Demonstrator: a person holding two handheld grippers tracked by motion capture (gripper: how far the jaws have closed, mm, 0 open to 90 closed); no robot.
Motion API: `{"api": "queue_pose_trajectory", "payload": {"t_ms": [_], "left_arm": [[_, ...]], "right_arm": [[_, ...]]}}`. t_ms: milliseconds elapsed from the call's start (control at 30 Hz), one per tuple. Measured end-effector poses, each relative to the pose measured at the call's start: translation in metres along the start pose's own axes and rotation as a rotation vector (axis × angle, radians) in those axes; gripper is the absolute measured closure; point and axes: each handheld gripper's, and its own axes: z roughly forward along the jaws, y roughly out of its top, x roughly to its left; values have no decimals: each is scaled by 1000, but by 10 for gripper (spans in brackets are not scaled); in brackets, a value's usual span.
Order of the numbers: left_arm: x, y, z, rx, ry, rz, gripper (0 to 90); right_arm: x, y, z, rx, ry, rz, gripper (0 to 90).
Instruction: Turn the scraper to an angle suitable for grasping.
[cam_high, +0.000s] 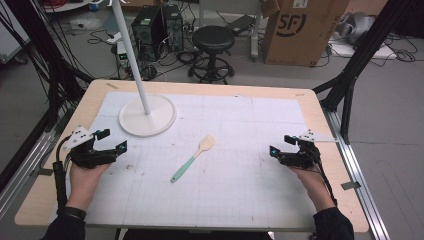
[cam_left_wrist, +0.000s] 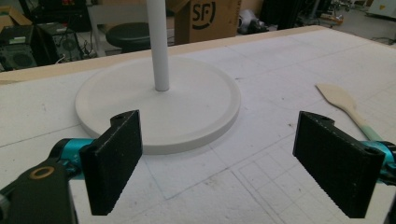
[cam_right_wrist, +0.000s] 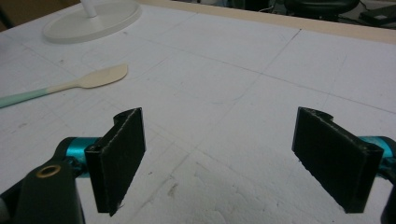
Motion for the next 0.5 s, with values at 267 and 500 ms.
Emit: {"api": "queue_pose_trajectory", "payload": {"t_ms": [267, 500], "left_arm": [[-4, 4, 0, -5, -24, 2, 167], [-20, 11, 9, 8, -86, 16, 194]], "right_arm": [[0, 1, 0, 0, -2, -3, 166], [0, 1, -3, -1, -2, -2, 166]]}}
